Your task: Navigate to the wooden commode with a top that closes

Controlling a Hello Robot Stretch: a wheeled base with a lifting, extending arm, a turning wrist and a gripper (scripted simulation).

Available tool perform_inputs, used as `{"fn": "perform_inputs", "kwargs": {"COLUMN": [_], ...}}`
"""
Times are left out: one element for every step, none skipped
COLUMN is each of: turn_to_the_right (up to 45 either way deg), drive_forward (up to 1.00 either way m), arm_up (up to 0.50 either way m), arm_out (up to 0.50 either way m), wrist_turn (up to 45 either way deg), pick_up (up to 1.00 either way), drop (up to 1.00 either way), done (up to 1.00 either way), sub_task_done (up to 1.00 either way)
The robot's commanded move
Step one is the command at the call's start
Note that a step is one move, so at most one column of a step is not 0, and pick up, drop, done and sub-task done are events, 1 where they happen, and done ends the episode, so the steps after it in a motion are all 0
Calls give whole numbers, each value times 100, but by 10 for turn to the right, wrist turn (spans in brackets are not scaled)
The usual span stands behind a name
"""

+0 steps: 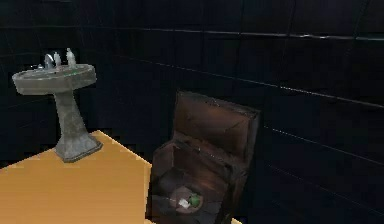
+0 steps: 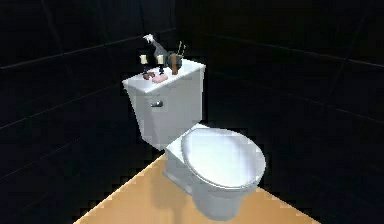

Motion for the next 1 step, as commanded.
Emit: {"fn": "perform_inputs", "kwargs": {"turn_to_the_right": [0], "drive_forward": [0], "arm_up": [0], "arm_out": [0], "wrist_turn": [0], "pick_up": [0], "drop": [0], "done": [100], "sub_task_done": [0]}}
